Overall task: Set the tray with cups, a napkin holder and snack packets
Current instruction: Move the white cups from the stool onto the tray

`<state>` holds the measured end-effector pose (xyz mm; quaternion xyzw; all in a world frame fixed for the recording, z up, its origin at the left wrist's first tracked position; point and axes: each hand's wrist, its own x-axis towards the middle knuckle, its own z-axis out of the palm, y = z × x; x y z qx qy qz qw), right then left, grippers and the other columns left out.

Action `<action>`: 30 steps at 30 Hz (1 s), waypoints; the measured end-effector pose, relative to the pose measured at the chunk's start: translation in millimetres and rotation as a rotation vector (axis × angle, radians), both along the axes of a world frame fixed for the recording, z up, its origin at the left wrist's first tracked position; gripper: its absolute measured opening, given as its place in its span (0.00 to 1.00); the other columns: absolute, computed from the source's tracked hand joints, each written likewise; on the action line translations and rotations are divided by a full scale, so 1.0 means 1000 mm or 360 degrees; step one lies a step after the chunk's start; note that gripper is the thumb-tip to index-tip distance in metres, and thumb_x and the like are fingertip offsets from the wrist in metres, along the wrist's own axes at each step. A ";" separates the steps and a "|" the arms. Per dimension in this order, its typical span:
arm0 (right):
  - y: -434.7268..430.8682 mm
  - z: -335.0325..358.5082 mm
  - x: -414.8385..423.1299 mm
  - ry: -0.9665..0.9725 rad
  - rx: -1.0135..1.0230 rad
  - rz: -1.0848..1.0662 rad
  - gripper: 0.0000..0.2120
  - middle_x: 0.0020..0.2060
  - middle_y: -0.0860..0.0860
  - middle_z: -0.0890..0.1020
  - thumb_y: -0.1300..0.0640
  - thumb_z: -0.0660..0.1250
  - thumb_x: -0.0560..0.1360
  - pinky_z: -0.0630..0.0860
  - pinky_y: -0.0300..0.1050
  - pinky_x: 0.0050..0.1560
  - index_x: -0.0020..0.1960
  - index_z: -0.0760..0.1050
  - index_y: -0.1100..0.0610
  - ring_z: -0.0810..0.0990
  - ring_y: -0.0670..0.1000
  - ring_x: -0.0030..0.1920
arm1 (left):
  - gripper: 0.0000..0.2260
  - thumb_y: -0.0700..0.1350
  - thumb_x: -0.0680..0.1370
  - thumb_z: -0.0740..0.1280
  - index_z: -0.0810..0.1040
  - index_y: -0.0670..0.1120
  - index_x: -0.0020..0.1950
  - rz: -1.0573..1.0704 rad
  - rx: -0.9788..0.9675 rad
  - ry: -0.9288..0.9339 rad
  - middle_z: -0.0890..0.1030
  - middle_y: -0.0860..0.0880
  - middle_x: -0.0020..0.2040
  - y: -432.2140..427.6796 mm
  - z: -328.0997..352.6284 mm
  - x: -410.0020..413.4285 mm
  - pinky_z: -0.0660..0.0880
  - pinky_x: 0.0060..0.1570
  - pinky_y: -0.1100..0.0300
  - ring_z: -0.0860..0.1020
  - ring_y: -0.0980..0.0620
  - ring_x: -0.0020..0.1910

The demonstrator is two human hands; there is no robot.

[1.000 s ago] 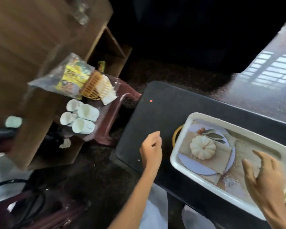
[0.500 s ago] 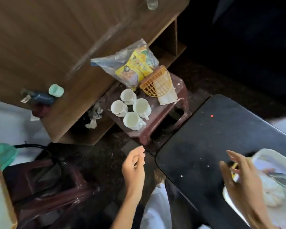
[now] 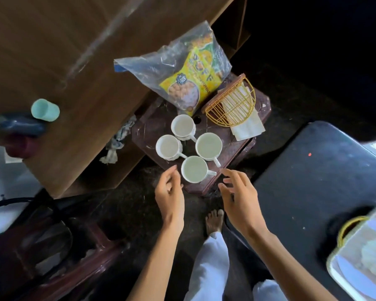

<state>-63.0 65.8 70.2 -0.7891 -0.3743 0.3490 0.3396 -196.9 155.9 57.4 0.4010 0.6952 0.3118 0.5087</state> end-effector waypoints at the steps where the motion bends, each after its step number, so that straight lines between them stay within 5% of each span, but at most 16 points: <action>1: 0.004 -0.001 -0.001 0.0003 -0.0011 0.0004 0.18 0.64 0.51 0.75 0.62 0.65 0.80 0.80 0.47 0.58 0.70 0.72 0.54 0.78 0.47 0.56 | 0.11 0.41 0.84 0.64 0.81 0.43 0.64 0.0000 -0.0003 -0.0001 0.84 0.46 0.60 0.000 -0.001 0.001 0.81 0.56 0.56 0.82 0.54 0.58; 8: 0.018 -0.005 -0.012 0.0043 -0.0008 0.0019 0.18 0.63 0.50 0.75 0.65 0.64 0.79 0.78 0.44 0.60 0.67 0.76 0.53 0.79 0.49 0.56 | 0.12 0.45 0.85 0.63 0.83 0.43 0.61 -0.0023 -0.0054 -0.0024 0.86 0.49 0.56 -0.002 -0.004 0.004 0.82 0.56 0.58 0.83 0.57 0.55; 13: 0.023 -0.009 -0.017 0.0015 0.0005 -0.0079 0.13 0.57 0.50 0.77 0.66 0.65 0.79 0.73 0.27 0.52 0.61 0.78 0.55 0.80 0.46 0.50 | 0.13 0.46 0.84 0.63 0.84 0.41 0.61 0.0019 -0.0095 -0.0059 0.86 0.46 0.55 -0.002 -0.007 0.004 0.82 0.52 0.64 0.86 0.63 0.47; 16: 0.023 -0.011 -0.021 -0.0004 0.0008 -0.0192 0.10 0.53 0.51 0.79 0.65 0.67 0.79 0.72 0.26 0.50 0.57 0.80 0.55 0.80 0.46 0.47 | 0.12 0.46 0.85 0.63 0.84 0.42 0.58 0.0038 -0.0100 -0.0072 0.87 0.47 0.53 -0.004 -0.007 0.005 0.82 0.50 0.67 0.86 0.62 0.48; 20: 0.016 -0.009 -0.023 -0.0059 0.0047 -0.0283 0.07 0.46 0.52 0.79 0.66 0.68 0.78 0.68 0.22 0.45 0.52 0.82 0.57 0.77 0.37 0.41 | 0.10 0.46 0.85 0.63 0.84 0.52 0.51 0.0020 -0.0070 -0.0007 0.85 0.57 0.49 -0.014 0.000 0.009 0.81 0.51 0.64 0.84 0.61 0.48; 24: -0.011 0.000 -0.018 -0.0071 0.0118 -0.0372 0.08 0.41 0.47 0.78 0.66 0.69 0.77 0.67 0.21 0.45 0.48 0.83 0.56 0.76 0.33 0.42 | 0.12 0.48 0.85 0.63 0.84 0.45 0.57 -0.0054 -0.0031 0.0025 0.86 0.54 0.52 -0.038 0.011 0.014 0.81 0.55 0.61 0.84 0.66 0.49; 30: -0.103 0.021 0.013 -0.0173 0.0124 -0.0563 0.06 0.45 0.48 0.81 0.64 0.69 0.78 0.68 0.23 0.48 0.51 0.83 0.55 0.76 0.34 0.45 | 0.10 0.47 0.83 0.66 0.84 0.43 0.55 -0.0326 -0.0059 -0.0030 0.87 0.48 0.52 -0.110 0.034 0.050 0.81 0.59 0.51 0.85 0.54 0.53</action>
